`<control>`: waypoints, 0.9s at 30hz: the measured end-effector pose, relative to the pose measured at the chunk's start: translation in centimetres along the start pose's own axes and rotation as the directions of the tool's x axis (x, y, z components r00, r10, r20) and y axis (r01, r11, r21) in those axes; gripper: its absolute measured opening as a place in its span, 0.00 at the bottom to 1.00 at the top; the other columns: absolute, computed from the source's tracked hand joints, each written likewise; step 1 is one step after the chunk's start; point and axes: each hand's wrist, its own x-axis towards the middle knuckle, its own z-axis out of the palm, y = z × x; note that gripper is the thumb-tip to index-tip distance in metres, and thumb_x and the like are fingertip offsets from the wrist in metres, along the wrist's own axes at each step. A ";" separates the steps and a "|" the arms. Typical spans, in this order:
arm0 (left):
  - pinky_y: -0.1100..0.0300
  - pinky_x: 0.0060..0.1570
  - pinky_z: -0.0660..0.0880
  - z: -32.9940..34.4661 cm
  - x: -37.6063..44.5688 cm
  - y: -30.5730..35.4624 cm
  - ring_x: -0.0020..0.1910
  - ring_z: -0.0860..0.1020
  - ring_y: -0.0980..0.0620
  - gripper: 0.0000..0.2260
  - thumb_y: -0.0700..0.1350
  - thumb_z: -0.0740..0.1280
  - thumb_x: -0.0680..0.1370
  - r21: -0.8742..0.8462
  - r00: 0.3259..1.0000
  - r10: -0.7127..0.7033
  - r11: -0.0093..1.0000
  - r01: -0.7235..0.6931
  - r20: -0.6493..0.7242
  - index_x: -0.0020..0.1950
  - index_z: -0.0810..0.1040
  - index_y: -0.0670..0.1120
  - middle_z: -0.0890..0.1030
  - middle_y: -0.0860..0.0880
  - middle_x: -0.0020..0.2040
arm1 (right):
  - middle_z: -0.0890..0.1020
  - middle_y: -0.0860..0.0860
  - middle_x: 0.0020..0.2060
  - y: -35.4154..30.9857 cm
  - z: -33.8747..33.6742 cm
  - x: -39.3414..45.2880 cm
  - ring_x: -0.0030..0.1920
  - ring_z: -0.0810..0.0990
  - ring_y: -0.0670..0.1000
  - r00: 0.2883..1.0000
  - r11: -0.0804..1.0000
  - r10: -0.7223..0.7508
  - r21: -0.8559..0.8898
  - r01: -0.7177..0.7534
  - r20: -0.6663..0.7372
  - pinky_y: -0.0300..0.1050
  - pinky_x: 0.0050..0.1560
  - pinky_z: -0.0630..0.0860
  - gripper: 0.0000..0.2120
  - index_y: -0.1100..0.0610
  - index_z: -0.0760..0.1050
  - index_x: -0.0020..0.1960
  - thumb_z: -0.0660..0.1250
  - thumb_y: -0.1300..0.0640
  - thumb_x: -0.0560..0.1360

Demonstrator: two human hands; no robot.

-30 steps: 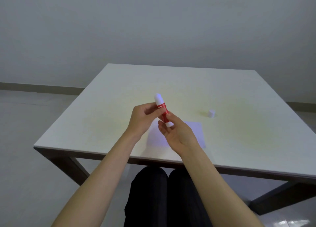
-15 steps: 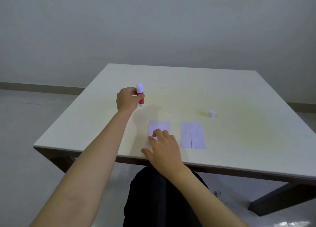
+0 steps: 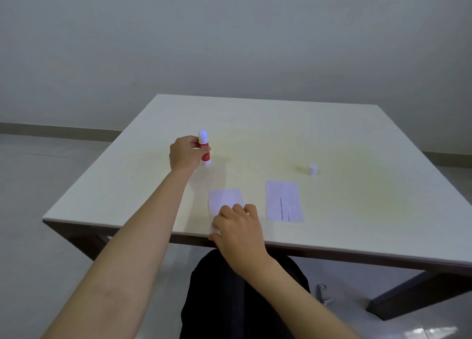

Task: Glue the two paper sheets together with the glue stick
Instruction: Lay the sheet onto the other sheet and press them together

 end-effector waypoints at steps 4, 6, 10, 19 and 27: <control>0.65 0.34 0.67 0.0 -0.2 0.0 0.42 0.77 0.53 0.02 0.45 0.70 0.70 -0.016 1.000 0.016 1.000 -0.016 0.003 0.42 0.80 0.51 0.85 0.52 0.43 | 0.73 0.46 0.23 0.1 0.3 -0.1 0.28 0.72 0.49 0.997 1.000 -0.006 -0.013 0.005 -0.078 0.41 0.44 0.61 0.11 0.50 0.74 0.24 0.74 0.55 0.59; 0.63 0.35 0.68 0.0 -0.2 -0.3 0.45 0.79 0.52 0.06 0.46 0.71 0.70 -0.016 1.000 0.012 1.000 -0.011 0.009 0.46 0.80 0.49 0.84 0.53 0.44 | 0.73 0.47 0.23 0.2 0.3 -0.3 0.28 0.72 0.50 0.993 1.000 -0.014 -0.023 0.011 -0.115 0.42 0.45 0.63 0.11 0.50 0.74 0.24 0.73 0.55 0.62; 0.56 0.57 0.71 -0.2 -0.5 -0.5 0.63 0.75 0.48 0.29 0.49 0.74 0.69 -0.033 1.000 0.007 0.999 -0.007 0.012 0.68 0.70 0.48 0.77 0.49 0.63 | 0.74 0.48 0.22 1.0 -0.5 0.0 0.26 0.72 0.52 0.977 0.998 0.017 0.068 -0.002 -0.215 0.44 0.37 0.74 0.12 0.54 0.73 0.24 0.71 0.58 0.65; 0.69 0.35 0.72 0.7 -8.5 1.1 0.29 0.77 0.62 0.07 0.43 0.68 0.74 -0.379 0.984 0.109 0.912 -0.156 -0.142 0.38 0.77 0.54 0.80 0.53 0.33 | 0.81 0.49 0.30 8.0 -3.5 2.7 0.31 0.79 0.42 0.669 0.206 0.739 0.921 -0.332 0.076 0.25 0.37 0.71 0.09 0.60 0.80 0.36 0.66 0.63 0.74; 0.62 0.32 0.71 3.0 -11.3 1.2 0.31 0.83 0.57 0.10 0.50 0.67 0.75 -0.328 0.913 -0.111 0.911 0.251 0.392 0.39 0.82 0.46 0.86 0.53 0.33 | 0.86 0.55 0.33 10.7 -3.5 1.7 0.37 0.86 0.52 0.583 -0.566 0.642 0.821 -0.077 0.497 0.42 0.38 0.82 0.05 0.65 0.79 0.44 0.65 0.67 0.75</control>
